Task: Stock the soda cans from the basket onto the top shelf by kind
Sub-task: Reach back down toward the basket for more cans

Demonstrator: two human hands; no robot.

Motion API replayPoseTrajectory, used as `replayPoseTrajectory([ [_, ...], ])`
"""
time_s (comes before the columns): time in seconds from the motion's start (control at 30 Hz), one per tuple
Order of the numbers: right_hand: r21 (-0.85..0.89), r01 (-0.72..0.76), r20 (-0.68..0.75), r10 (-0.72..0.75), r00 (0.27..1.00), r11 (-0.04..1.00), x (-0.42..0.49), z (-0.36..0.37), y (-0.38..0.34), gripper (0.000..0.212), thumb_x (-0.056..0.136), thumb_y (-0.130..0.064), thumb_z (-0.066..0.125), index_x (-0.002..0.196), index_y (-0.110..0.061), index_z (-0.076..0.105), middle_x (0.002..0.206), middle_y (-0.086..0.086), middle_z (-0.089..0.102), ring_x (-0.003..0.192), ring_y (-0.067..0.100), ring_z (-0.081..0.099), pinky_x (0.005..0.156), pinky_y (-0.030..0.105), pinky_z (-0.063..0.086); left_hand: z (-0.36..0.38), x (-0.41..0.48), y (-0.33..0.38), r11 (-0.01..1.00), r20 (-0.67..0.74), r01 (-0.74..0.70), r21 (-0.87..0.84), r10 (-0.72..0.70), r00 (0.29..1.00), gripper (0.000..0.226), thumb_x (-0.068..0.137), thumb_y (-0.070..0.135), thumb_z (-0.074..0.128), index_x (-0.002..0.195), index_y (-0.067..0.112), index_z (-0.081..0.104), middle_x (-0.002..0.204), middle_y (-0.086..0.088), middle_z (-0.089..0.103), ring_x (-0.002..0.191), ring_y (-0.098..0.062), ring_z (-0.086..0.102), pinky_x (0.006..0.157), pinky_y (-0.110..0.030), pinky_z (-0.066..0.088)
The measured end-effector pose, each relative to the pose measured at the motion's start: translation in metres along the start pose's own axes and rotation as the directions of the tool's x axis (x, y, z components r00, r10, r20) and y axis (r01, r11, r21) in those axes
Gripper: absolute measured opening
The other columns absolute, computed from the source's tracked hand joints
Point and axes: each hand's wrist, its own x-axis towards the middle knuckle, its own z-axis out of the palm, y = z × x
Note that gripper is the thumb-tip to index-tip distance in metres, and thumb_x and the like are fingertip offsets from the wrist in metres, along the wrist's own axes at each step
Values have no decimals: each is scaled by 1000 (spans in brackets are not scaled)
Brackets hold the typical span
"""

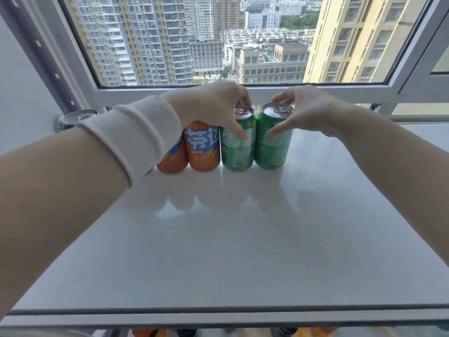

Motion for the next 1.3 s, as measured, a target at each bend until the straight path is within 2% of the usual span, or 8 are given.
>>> replayPoseTrajectory([
  [0.1,8,-3,10,3,1000,1000,0,0,1,79,58,-17,87,129,-15,52,120,2,55,106,20,54,79,26,43,-2,1,3,1000,20,-7,11,7,1000,72,67,41,79,128,15,49,126,-3,55,112,-21,51,94,-33,43],
  [0.23,44,-1,19,0,1000,999,0,2,4,77,62,-14,85,130,-16,50,121,2,55,108,20,54,83,27,43,0,3,3,999,37,4,51,-5,999,74,68,43,77,130,17,45,128,-3,53,113,-22,51,93,-36,44],
  [0.37,5,22,27,-22,999,1000,-2,6,4,78,69,-13,80,137,-15,43,132,3,50,108,17,49,86,25,40,3,2,6,999,45,20,32,-22,999,75,71,39,76,133,14,40,130,-6,51,116,-24,49,98,-38,42],
  [0.5,-30,30,54,-28,998,999,-8,6,1,82,72,-16,78,142,-15,35,142,2,43,122,18,45,91,23,37,6,-3,9,999,54,31,40,-33,998,74,78,36,70,138,11,33,137,-7,47,120,-25,47,96,-34,40],
  [0.6,-93,34,41,-30,999,995,-16,6,-3,91,73,-24,78,146,-16,25,151,0,32,134,19,35,102,26,33,7,-10,11,996,55,29,81,-33,998,86,82,43,64,147,12,18,152,-6,28,136,-23,32,108,-36,29],
  [0.73,-221,70,-42,-82,996,973,-34,4,-9,94,78,-31,73,149,-13,15,156,2,20,142,18,20,114,29,18,4,-24,15,998,-49,10,58,-7,999,84,87,43,57,149,13,9,158,-5,9,144,-21,13,115,-35,14],
  [1.0,-405,-38,-196,-46,980,913,-83,12,7,90,85,-45,59,149,-10,8,157,17,5,146,30,0,118,40,8,15,-57,34,998,-382,-54,13,55,923,65,92,37,51,146,15,22,155,-5,21,145,-19,11,118,-36,3],
  [1.3,-420,47,-158,-124,980,906,-180,13,22,84,89,-45,52,149,-10,4,158,10,6,146,28,-4,118,44,7,32,-130,107,999,-417,23,-38,-37,908,63,92,39,50,146,18,26,155,-2,23,145,-17,13,119,-36,7],
])
